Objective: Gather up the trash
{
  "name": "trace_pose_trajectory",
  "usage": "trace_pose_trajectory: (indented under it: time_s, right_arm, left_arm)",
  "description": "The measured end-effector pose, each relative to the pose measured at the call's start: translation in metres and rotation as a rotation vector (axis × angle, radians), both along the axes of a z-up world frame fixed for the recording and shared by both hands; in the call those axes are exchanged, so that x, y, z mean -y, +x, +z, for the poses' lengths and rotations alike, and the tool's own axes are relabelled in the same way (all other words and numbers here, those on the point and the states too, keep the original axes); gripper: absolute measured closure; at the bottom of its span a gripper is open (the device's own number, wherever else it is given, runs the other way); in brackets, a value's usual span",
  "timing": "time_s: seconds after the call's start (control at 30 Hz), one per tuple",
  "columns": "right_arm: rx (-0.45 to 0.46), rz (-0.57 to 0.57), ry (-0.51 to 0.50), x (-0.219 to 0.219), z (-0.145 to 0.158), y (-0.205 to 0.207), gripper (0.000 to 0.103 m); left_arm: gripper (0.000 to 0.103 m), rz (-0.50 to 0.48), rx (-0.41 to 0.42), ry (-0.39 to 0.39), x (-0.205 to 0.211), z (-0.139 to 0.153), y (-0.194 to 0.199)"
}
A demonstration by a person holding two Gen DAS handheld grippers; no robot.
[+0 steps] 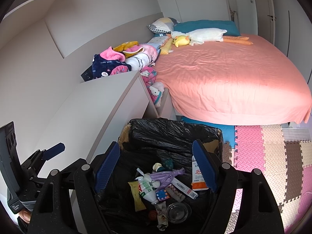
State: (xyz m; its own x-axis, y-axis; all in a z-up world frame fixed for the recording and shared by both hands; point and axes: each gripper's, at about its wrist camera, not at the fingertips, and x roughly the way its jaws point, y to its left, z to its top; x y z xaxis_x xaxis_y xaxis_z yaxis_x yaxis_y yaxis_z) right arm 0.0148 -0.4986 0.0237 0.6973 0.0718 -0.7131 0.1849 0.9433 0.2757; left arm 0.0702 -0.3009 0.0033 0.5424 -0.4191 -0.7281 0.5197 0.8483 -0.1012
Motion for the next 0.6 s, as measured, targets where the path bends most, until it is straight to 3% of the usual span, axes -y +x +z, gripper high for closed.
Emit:
trace_pose_trajectory:
  time_s: [0.13,0.27,0.6]
  right_arm:
    - [0.000,0.000,0.001,0.0002,-0.0004,-0.0006,0.025]
    - [-0.001,-0.001,0.002,0.0008,-0.0015,-0.0015,0.025]
    - [-0.004,-0.003,0.005,0.0016,-0.0029,-0.0024,0.025]
  left_arm:
    - [0.005,-0.009,-0.007,-0.019,-0.0012,0.0020,0.0015]
    - [0.005,0.018,0.041,0.010,-0.0008,0.0029,-0.0023]
    - [0.005,-0.004,0.045,0.069,0.0082,-0.0010,-0.0042]
